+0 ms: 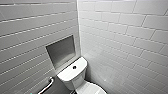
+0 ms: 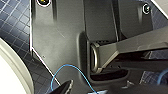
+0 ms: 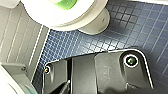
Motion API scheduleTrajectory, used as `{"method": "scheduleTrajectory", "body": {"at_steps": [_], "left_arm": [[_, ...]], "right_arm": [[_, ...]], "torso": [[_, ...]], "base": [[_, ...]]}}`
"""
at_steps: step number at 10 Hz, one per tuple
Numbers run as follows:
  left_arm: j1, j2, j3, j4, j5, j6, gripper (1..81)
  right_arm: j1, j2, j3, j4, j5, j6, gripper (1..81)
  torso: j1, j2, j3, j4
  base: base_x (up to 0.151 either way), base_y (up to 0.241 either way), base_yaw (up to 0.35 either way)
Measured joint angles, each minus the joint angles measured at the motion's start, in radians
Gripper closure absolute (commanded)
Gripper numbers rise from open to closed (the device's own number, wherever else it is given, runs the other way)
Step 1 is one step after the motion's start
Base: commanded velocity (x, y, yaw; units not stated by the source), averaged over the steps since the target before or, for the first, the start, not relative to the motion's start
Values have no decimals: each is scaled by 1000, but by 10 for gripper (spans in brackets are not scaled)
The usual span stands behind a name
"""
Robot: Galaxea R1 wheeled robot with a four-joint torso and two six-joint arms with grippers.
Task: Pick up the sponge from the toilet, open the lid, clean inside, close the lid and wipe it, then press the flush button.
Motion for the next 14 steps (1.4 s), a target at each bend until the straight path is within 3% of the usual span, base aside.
{"method": "scheduleTrajectory", "body": {"at_steps": [4, 6, 10, 13, 14], "left_arm": [[3, -5, 0, 0, 2, 0, 10], [5, -5, 0, 0, 2, 0, 10], [0, -5, 0, 0, 1, 0, 10], [-5, -5, 0, 0, -3, 0, 10], [-1, -5, 0, 0, -3, 0, 10]], "right_arm": [[69, -127, 166, 22, 43, 81, 10], [67, -140, 169, 30, 94, 96, 10], [81, -136, 150, 33, 109, 160, 10], [89, -135, 145, 34, 117, 169, 10], [88, -136, 144, 34, 121, 197, 10]], "torso": [[87, -141, -8, 0], [125, -201, -59, 0], [218, -348, -198, 0], [275, -436, -229, 0], [298, -472, -230, -3]], "base": [[0, 0, 0], [0, 0, 0], [0, 0, 0], [0, 0, 0], [0, 0, 0]]}}
